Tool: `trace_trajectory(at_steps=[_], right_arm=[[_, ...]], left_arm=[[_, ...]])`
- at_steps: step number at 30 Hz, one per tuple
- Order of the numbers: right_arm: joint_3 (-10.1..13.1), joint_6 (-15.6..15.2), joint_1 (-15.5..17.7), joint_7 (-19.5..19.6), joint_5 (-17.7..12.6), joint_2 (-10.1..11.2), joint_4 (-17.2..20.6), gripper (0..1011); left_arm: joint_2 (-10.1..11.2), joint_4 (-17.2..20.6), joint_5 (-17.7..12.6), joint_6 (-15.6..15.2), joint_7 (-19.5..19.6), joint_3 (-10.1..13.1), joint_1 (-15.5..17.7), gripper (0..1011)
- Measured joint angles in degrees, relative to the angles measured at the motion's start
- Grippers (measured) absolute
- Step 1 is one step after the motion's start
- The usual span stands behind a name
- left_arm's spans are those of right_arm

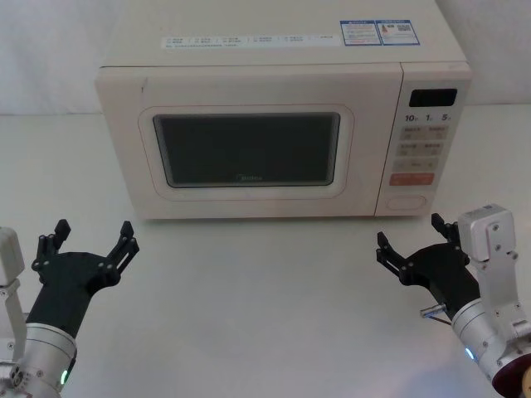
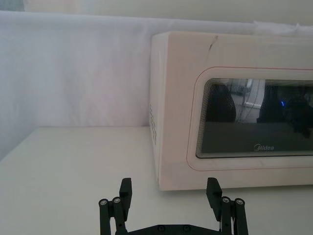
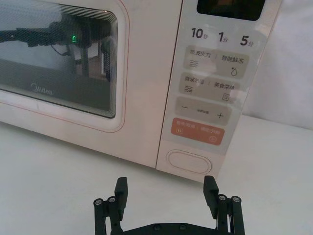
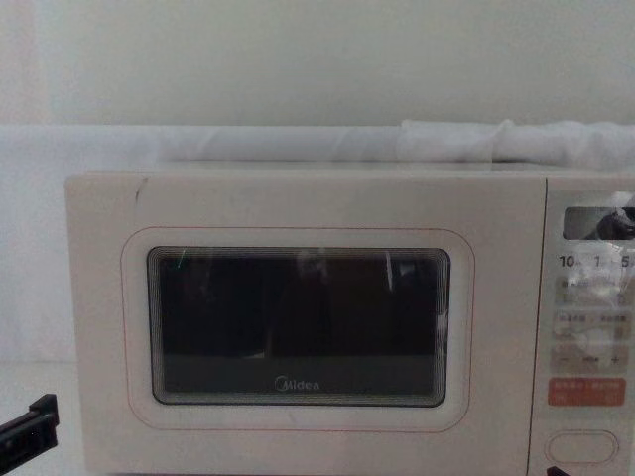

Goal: Press the button to open the microwave door with one hand; close the microwave door with the other hand.

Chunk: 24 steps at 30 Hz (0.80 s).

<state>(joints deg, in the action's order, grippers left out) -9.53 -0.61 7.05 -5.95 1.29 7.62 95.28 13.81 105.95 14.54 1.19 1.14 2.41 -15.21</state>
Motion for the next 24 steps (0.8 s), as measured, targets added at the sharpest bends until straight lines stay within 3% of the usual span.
trace_trajectory(at_steps=[24], right_arm=[[0.0, 0.0, 0.0, 0.0, 0.0, 0.0, 0.0, 1000]], left_arm=[[0.0, 0.0, 0.0, 0.0, 0.0, 0.0, 0.0, 1001]])
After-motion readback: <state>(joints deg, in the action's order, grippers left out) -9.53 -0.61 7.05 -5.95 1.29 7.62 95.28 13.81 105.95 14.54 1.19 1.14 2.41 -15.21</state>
